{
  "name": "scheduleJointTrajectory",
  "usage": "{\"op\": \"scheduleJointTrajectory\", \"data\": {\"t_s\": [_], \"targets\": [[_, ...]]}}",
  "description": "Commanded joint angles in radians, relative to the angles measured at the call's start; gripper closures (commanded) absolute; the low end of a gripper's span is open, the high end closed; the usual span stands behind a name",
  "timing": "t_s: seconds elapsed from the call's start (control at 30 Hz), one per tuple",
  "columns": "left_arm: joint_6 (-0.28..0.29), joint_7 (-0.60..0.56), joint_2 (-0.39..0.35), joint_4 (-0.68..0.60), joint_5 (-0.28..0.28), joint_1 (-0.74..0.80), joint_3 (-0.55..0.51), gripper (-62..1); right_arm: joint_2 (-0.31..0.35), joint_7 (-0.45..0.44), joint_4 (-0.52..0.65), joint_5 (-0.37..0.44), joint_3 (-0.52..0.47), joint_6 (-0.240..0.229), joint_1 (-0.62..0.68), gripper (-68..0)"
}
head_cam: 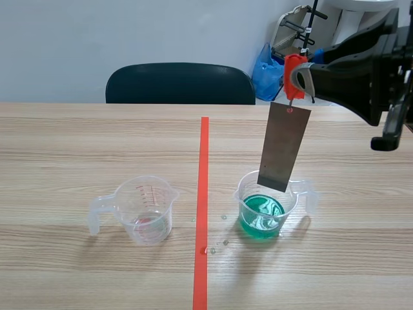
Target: Do the redox reaction experiment
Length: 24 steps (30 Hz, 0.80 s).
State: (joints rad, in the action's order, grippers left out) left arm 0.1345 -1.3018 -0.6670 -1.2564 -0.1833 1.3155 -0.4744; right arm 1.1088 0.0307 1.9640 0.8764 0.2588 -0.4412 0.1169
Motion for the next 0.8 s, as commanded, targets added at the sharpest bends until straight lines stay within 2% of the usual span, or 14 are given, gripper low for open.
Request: {"op": "scheduleJointTrajectory", "data": {"t_s": [0.0,0.23,0.4,0.77], "targets": [[0.010,-0.003,0.000,-0.007,-0.013,0.001,0.000,-62.3,0.016,-0.014,0.016,0.010,-0.018,0.003,-0.012,-0.8],[0.024,0.001,0.000,-0.007,-0.014,0.001,0.001,-62.3,0.016,-0.011,0.016,0.010,-0.018,0.003,-0.012,-0.8],[0.076,-0.015,-0.001,-0.007,-0.014,0.001,0.001,-62.3,0.016,-0.011,0.016,0.010,-0.018,0.003,-0.012,-0.8],[0.074,-0.018,-0.001,-0.007,-0.014,0.001,0.001,-62.3,0.016,-0.012,0.016,0.010,-0.018,0.003,-0.012,-0.8]]}}
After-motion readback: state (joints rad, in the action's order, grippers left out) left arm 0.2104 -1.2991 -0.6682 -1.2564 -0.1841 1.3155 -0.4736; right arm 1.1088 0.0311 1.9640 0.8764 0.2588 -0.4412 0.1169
